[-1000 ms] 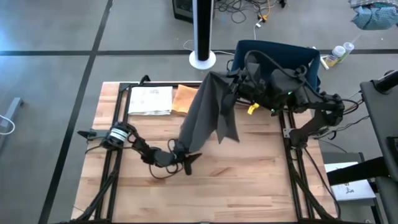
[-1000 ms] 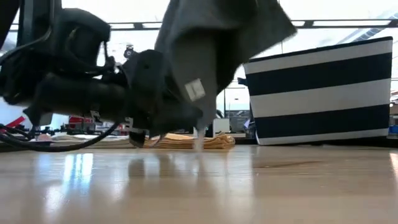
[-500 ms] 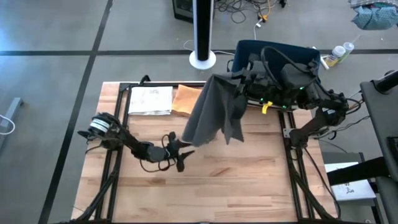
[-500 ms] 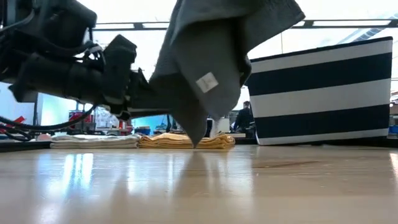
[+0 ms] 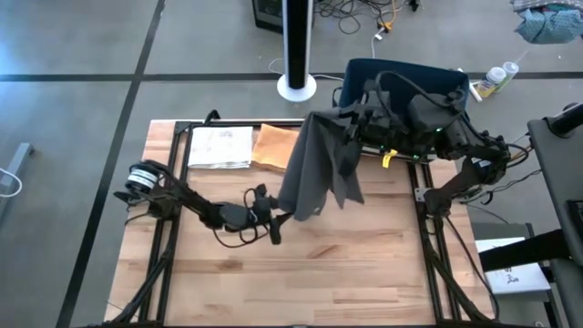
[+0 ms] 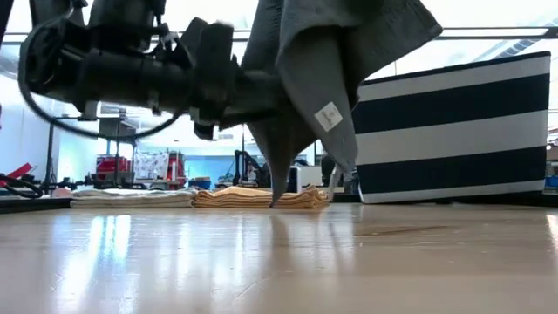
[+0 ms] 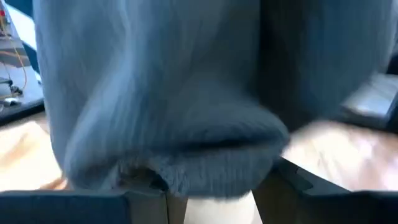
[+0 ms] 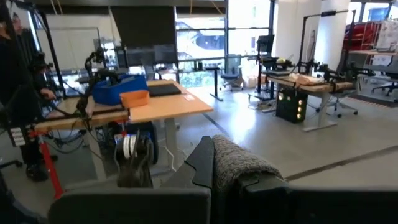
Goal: Fold towel
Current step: Fold the black towel
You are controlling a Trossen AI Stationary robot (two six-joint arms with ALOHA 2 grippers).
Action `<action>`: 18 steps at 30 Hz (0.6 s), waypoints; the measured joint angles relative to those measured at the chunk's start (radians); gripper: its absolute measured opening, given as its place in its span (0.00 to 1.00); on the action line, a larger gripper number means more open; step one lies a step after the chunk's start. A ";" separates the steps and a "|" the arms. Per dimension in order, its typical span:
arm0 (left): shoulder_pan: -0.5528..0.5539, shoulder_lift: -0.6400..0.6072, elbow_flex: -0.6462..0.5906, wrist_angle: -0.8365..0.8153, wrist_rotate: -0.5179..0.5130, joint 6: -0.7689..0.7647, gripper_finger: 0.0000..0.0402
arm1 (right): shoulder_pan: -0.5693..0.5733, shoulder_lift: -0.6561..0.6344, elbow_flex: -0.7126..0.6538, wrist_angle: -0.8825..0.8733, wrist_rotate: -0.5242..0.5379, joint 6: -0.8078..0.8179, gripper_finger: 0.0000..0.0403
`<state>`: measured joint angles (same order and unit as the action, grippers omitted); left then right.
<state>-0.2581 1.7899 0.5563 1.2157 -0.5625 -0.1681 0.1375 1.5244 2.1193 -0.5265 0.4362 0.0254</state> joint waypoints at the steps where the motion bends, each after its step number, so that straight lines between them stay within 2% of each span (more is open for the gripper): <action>1: 0.000 -0.024 -0.008 0.021 0.000 0.000 0.35 | 0.000 -0.001 0.000 -0.016 0.000 0.000 0.00; 5: 0.000 -0.171 -0.063 0.089 0.024 0.010 0.36 | 0.000 -0.010 0.000 -0.105 0.002 0.029 0.00; 11: 0.000 -0.520 -0.157 0.109 0.212 0.045 0.39 | 0.000 -0.012 0.000 -0.265 0.008 0.061 0.00; 15: 0.000 -0.745 -0.225 0.107 0.238 0.040 0.40 | 0.000 -0.005 -0.002 -0.376 0.009 0.114 0.00; 18: 0.010 -0.912 -0.274 0.115 0.237 -0.024 0.40 | 0.000 -0.002 -0.023 -0.460 0.009 0.173 0.00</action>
<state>-0.2480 0.8780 0.2827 1.3310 -0.3256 -0.1924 0.1371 1.5226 2.0965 -0.9861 0.4450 0.1985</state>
